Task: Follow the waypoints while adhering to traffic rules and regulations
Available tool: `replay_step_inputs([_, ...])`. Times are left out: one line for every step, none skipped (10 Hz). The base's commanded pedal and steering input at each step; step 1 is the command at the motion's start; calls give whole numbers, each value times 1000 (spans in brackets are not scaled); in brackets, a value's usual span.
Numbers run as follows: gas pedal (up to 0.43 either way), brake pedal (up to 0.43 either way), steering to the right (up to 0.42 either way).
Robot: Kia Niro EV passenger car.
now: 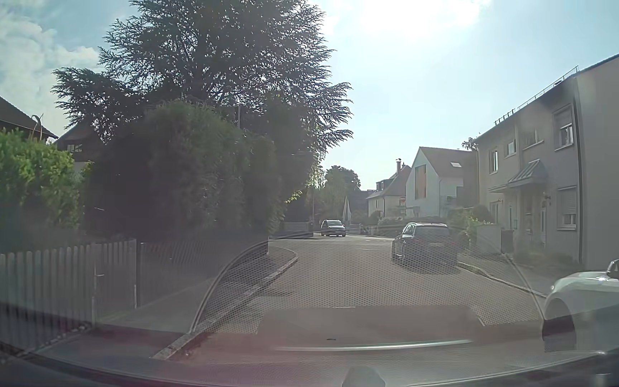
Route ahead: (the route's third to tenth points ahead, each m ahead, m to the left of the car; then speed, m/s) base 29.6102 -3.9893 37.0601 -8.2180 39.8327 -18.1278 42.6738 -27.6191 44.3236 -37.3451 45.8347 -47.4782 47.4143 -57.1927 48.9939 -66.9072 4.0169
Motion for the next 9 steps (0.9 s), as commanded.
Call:
replay_step_inputs([79,0,18])
replay_step_inputs([67,0,19])
replay_step_inputs([8,0,26])
replay_step_inputs([0,0,35])
replay_step_inputs([0,0,38])
replay_step_inputs([0,0,39])
replay_step_inputs([0,0,37])
replay_step_inputs([0,0,36])
replay_step_inputs([0,0,33])
